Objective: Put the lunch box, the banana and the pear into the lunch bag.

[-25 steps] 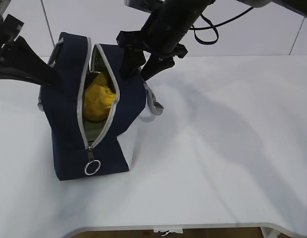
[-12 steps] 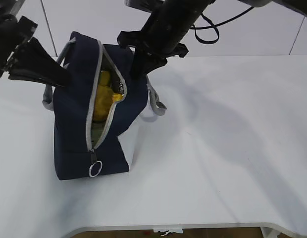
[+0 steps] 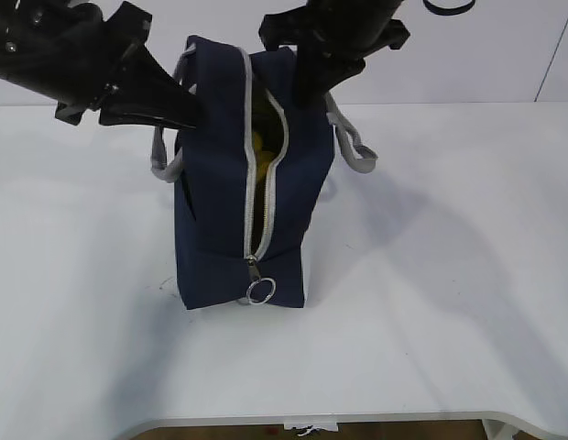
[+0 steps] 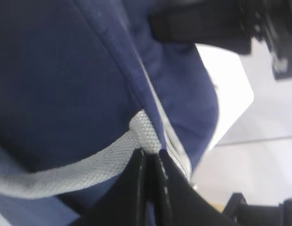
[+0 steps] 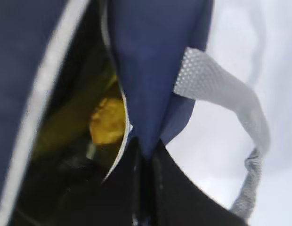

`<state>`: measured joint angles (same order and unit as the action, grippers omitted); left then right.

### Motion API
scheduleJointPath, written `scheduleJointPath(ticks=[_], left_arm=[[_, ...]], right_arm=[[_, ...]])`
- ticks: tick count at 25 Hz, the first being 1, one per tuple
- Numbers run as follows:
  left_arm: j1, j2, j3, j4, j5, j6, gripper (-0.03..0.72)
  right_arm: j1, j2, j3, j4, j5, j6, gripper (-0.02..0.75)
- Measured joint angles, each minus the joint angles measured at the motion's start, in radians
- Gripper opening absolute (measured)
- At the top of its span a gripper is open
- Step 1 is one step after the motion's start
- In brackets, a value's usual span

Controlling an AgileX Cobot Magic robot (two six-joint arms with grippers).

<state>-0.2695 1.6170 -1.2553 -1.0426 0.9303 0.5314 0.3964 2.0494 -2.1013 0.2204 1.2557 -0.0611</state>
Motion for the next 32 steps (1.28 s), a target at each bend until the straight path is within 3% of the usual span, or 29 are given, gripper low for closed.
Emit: scheduleJointPath(ticks=[15,23,32], left_arm=[[-0.02,0.105,0.0,-0.208,-0.027,0.016,-0.004],[-0.02,0.117,0.0,-0.217,0.032,0.022,-0.004],[-0.02,0.166,0.0,-0.216,0.065,0.022,-0.002]], right_arm=[[0.0,-0.018,0.038,-0.197,0.003,0.052,0.002],[0.0,-0.036,0.041,-0.289,0.007,0.053,0.002],[0.0,-0.037,0.041,-0.286,0.007,0.061,0.002]])
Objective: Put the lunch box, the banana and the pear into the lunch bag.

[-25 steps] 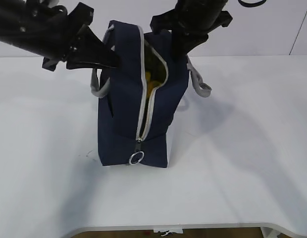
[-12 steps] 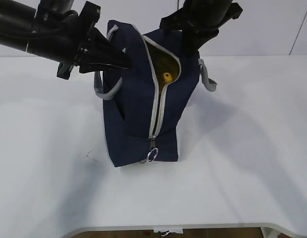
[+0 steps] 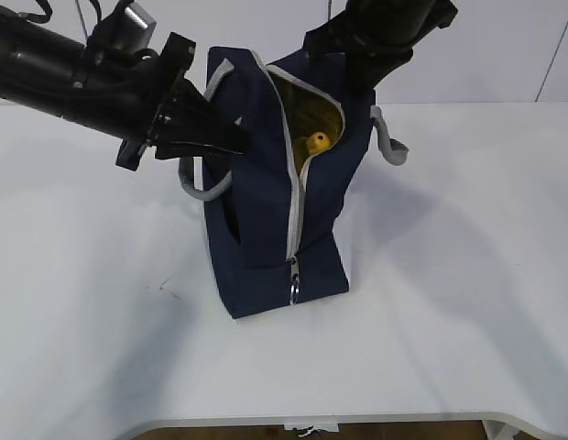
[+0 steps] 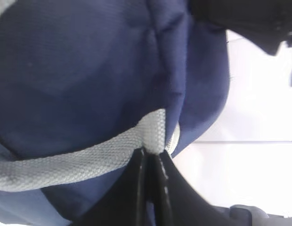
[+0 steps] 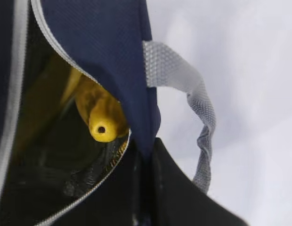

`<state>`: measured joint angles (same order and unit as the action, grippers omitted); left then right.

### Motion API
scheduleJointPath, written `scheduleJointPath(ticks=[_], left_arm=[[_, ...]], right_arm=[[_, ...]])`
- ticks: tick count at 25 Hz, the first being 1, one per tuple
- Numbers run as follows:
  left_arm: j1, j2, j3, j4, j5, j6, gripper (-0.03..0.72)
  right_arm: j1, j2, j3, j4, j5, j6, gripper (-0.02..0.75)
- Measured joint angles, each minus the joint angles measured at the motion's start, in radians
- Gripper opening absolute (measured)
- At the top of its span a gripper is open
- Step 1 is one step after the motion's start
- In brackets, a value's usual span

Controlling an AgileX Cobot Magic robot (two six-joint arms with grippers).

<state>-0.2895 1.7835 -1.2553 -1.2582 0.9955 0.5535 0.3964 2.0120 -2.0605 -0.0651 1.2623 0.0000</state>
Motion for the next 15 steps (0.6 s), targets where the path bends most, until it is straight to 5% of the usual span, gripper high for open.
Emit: scheduleJointPath(ticks=[4,9,11,15], left_arm=[[0.0,0.006,0.0,0.001,0.011,0.001,0.096],[0.0,0.006,0.0,0.003,0.057,0.001,0.305],[0.002,0.002,0.0,0.008,0.09,0.001,0.334],[0.029,-0.034,0.0,0.011,0.149,0.001,0.348]], right_arm=[[0.0,-0.001,0.0,0.039,0.0,0.036,0.06],[0.0,-0.014,0.0,0.118,-0.002,0.045,0.387],[0.0,-0.015,0.0,0.143,-0.004,0.045,0.472],[0.0,-0.019,0.0,0.168,-0.004,0.045,0.513]])
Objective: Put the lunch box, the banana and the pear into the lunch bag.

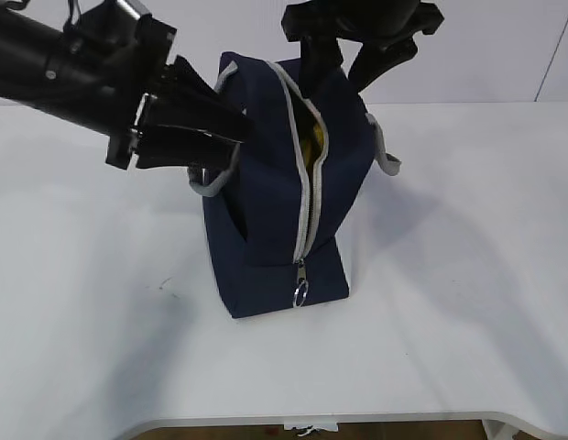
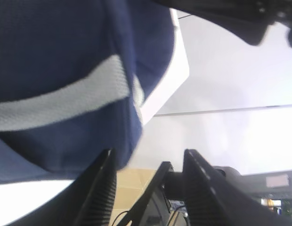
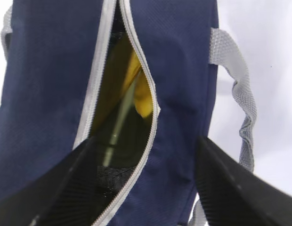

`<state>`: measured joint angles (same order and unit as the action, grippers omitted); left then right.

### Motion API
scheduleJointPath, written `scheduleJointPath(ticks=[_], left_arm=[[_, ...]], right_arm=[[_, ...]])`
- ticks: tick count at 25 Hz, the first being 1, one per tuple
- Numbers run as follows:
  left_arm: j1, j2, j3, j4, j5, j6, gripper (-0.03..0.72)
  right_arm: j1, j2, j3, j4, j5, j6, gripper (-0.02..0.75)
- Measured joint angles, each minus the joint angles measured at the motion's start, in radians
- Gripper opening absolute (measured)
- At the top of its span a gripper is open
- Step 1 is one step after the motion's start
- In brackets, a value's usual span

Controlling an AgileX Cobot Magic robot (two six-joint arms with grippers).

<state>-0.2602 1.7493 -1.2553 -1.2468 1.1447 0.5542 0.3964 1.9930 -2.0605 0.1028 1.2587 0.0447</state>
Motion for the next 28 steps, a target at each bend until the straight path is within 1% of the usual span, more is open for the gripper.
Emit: scheduleJointPath(ticks=[4,7,10,14,17,18,20,22,26,28], left_arm=[[0.034,-0.033,0.0,0.006,0.035,0.0,0.349],[0.042,-0.054,0.0,0.061,0.037,-0.002,0.349],[0.042,-0.081,0.0,0.167,0.045,-0.054,0.349],[0.042,-0.117,0.0,0.388,0.051,-0.176,0.349],[0.042,-0.162,0.0,0.499,0.057,-0.233,0.349],[0.042,-0.175,0.0,0.512,0.061,-0.24,0.349],[0.042,-0.209,0.0,0.527,0.068,-0.246,0.349],[0.042,-0.231,0.0,0.532,0.07,-0.25,0.349],[0.042,-0.269,0.0,0.534,0.072,-0.253,0.344],[0.042,-0.281,0.0,0.534,0.072,-0.254,0.344]], right_arm=[[0.0,-0.026,0.0,0.048,0.0,0.001,0.519],[0.0,-0.051,0.0,0.059,0.0,-0.036,0.52],[0.0,-0.078,0.0,0.052,0.0,-0.06,0.52],[0.0,-0.127,0.0,0.041,0.0,-0.09,0.518],[0.0,-0.169,0.025,0.039,0.0,-0.1,0.496],[0.0,-0.187,0.048,0.039,0.0,-0.101,0.489],[0.0,-0.229,0.112,0.039,-0.001,-0.101,0.48],[0.0,-0.286,0.204,0.039,-0.043,-0.104,0.476],[0.0,-0.425,0.478,0.066,-0.268,-0.116,0.475],[0.0,-0.516,0.654,0.109,-0.428,-0.159,0.475]])
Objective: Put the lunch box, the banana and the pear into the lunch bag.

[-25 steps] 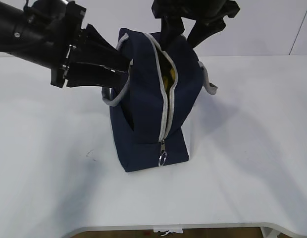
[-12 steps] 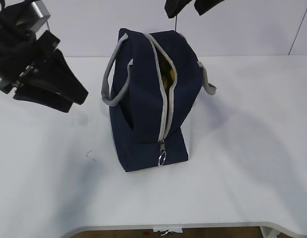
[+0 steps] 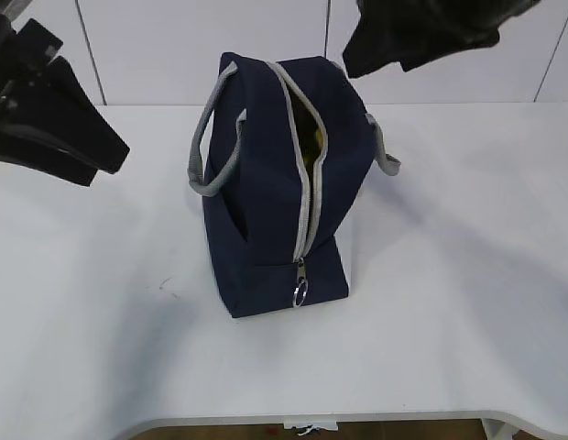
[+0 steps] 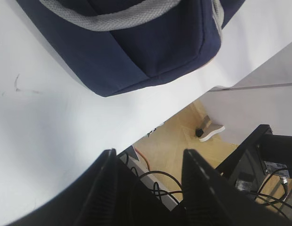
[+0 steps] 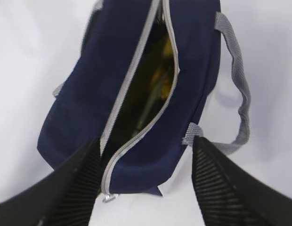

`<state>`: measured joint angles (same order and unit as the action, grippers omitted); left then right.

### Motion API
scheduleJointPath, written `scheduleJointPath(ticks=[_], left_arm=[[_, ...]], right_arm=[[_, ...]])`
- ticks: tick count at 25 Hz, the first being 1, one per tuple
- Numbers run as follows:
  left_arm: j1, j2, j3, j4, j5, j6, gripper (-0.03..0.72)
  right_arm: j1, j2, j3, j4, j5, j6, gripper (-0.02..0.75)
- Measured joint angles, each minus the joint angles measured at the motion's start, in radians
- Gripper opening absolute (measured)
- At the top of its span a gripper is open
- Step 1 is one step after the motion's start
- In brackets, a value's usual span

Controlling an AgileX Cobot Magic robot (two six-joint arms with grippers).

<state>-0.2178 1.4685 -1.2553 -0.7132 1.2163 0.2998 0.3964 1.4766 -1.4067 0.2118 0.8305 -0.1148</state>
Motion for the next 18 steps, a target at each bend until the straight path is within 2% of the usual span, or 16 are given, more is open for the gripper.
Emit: scheduleJointPath(ticks=[4,7,14,18], left_arm=[[0.0,-0.005,0.0,0.0,0.001,0.0,0.343],[0.0,-0.005,0.0,0.0,0.001,0.0,0.34],[0.0,-0.005,0.0,0.0,0.001,-0.002,0.34],[0.0,-0.005,0.0,0.0,0.001,-0.002,0.34]], right_arm=[[0.0,-0.152,0.325,0.107,-0.366,-0.139,0.475],[0.0,-0.191,0.479,0.132,-0.532,-0.168,0.475],[0.0,-0.124,0.55,0.144,-0.692,-0.178,0.474],[0.01,-0.078,0.556,0.082,-0.765,-0.204,0.474]])
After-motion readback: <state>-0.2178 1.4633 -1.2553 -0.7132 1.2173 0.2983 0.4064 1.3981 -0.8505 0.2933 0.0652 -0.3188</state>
